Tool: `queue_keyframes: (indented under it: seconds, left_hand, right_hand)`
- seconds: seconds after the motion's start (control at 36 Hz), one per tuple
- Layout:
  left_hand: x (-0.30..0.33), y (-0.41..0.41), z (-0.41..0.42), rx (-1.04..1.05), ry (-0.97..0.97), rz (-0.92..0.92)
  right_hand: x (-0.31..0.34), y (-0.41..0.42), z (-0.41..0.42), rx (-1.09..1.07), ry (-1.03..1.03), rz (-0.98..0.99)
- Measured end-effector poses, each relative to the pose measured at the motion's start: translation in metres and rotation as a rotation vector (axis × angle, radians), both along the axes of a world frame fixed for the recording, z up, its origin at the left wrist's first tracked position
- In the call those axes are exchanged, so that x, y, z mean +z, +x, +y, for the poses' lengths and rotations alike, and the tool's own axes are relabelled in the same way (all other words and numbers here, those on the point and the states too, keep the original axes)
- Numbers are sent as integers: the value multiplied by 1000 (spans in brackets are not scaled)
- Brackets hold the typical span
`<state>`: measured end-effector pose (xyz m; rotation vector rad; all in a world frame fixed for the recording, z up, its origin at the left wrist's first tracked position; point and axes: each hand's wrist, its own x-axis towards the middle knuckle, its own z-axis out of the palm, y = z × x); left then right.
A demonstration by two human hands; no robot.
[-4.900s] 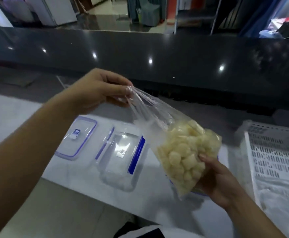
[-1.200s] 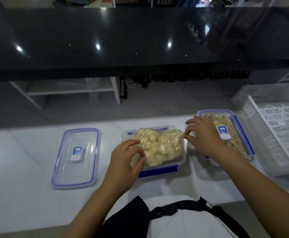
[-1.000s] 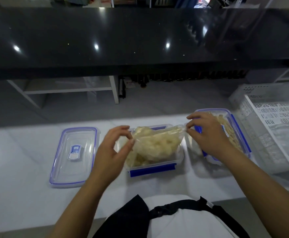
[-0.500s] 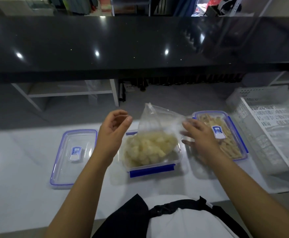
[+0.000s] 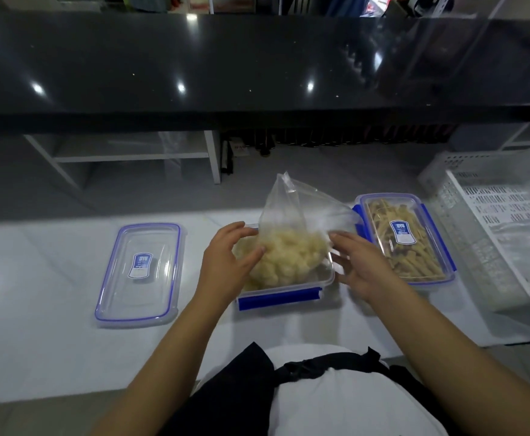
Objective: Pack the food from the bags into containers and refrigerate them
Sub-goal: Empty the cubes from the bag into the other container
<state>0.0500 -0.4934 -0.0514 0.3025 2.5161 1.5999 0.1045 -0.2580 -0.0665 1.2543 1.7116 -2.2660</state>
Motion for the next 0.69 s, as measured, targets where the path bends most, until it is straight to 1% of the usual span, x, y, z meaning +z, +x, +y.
queue_keyframes:
  seconds: [0.08, 0.22, 0.31, 0.39, 0.47, 0.56, 0.69]
  left_hand:
    - [4, -8, 4, 13, 46, 19]
    - [10, -12, 2, 141, 323, -91]
    - [10, -8, -2, 165, 504, -207]
    - [7, -3, -3, 185, 529, -252]
    - [1, 1, -2, 228, 548, -289]
    - [-2, 3, -4, 248, 587, -296]
    - [-5, 4, -8, 251, 569, -272]
  right_hand:
    - [4, -6, 0, -65, 39, 40]
    - [30, -11, -1, -159, 81, 150]
    - [50, -9, 2, -147, 124, 275]
    - [58, -10, -2, -91, 156, 369]
    - [46, -11, -12, -25, 220, 333]
    - [22, -2, -14, -26, 200, 265]
    - [-1, 14, -9, -5, 210, 185]
